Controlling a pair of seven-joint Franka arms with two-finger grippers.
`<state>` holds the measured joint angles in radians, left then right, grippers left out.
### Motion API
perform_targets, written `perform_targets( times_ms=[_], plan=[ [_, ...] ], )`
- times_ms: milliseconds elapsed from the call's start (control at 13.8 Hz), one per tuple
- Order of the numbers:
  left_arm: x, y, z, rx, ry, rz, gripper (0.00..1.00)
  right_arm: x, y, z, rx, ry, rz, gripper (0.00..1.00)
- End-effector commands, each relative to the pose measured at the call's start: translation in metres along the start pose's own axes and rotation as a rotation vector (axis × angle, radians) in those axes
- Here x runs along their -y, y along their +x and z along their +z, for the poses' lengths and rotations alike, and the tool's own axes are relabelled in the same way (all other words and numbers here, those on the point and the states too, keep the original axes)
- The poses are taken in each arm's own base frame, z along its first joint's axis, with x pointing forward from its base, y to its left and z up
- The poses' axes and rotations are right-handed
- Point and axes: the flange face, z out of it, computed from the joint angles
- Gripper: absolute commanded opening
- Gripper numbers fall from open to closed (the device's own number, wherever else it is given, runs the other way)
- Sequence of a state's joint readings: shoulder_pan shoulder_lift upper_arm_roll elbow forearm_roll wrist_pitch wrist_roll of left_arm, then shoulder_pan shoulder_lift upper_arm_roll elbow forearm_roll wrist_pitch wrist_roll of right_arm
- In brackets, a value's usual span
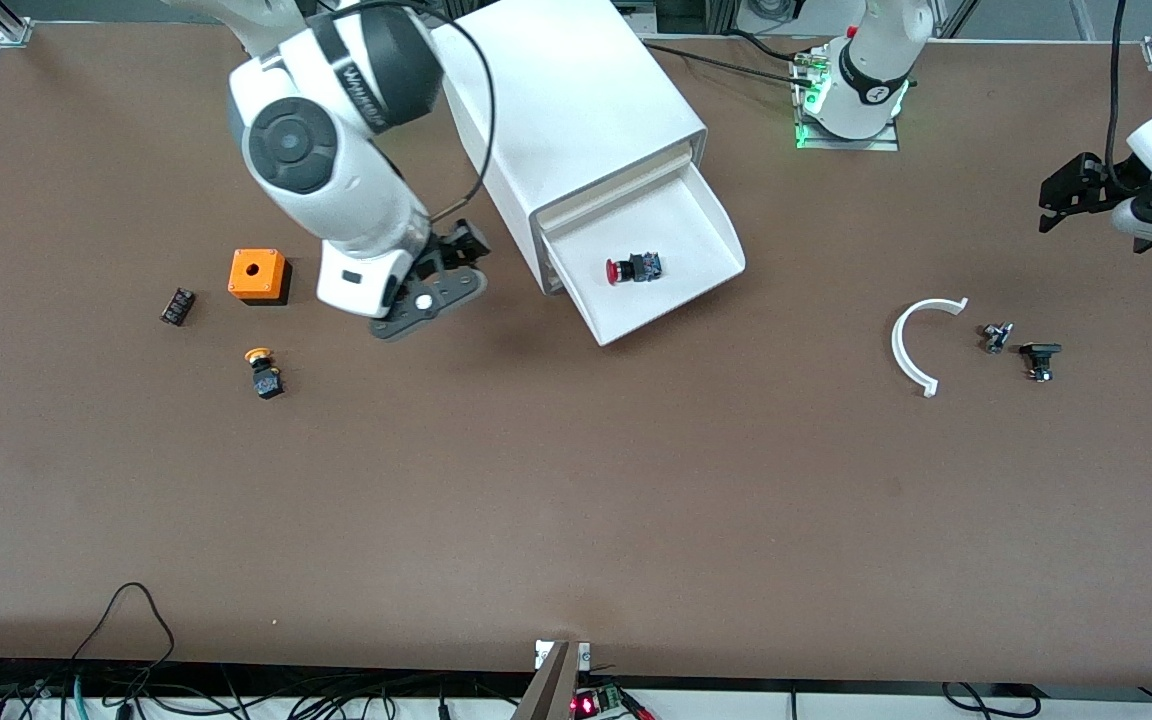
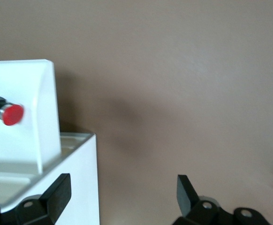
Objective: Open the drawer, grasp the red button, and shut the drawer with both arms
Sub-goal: 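Withdraw the left gripper while the right gripper reaches toward the drawer, then lower the right gripper into the open drawer over the red button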
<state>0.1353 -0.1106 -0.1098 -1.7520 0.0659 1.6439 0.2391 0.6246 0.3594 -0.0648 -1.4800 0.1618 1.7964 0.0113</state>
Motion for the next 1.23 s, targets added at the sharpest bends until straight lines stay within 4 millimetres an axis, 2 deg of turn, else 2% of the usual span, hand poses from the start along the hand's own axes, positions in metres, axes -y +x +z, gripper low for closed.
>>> perform_targets(
  times_ms=[0,217,290,362,507,725,942,1014,1159],
  plan=[
    [-0.009,0.003,-0.022,-0.008,0.016,-0.208,1.00,0.049,0.026,0.002,-0.027,-0.016,-0.092,1.00],
    [-0.013,0.004,-0.020,0.000,0.015,-0.278,1.00,0.112,0.055,0.025,-0.061,-0.023,-0.211,1.00],
    [-0.013,0.004,-0.020,0.000,0.020,-0.276,1.00,0.128,0.062,0.033,-0.072,-0.024,-0.265,1.00],
    [-0.013,0.005,-0.021,-0.002,0.020,-0.276,1.00,0.134,0.068,0.039,-0.083,-0.022,-0.303,1.00],
    [-0.014,0.006,-0.020,0.000,0.021,-0.264,1.00,0.154,0.070,0.051,-0.112,-0.022,-0.423,1.00],
    [-0.019,0.009,-0.020,-0.001,0.027,-0.245,1.00,0.188,0.060,0.063,-0.100,-0.029,-0.583,1.00],
    [-0.021,0.011,-0.019,0.000,0.027,-0.244,1.00,0.210,0.051,0.072,-0.074,-0.037,-0.725,1.00],
    [-0.021,0.011,-0.019,0.000,0.027,-0.244,1.00,0.209,0.051,0.074,-0.070,-0.039,-0.759,1.00],
    [-0.021,0.012,-0.020,0.000,0.027,-0.244,1.00,0.207,0.053,0.091,-0.044,-0.042,-0.842,1.00]
  ],
)
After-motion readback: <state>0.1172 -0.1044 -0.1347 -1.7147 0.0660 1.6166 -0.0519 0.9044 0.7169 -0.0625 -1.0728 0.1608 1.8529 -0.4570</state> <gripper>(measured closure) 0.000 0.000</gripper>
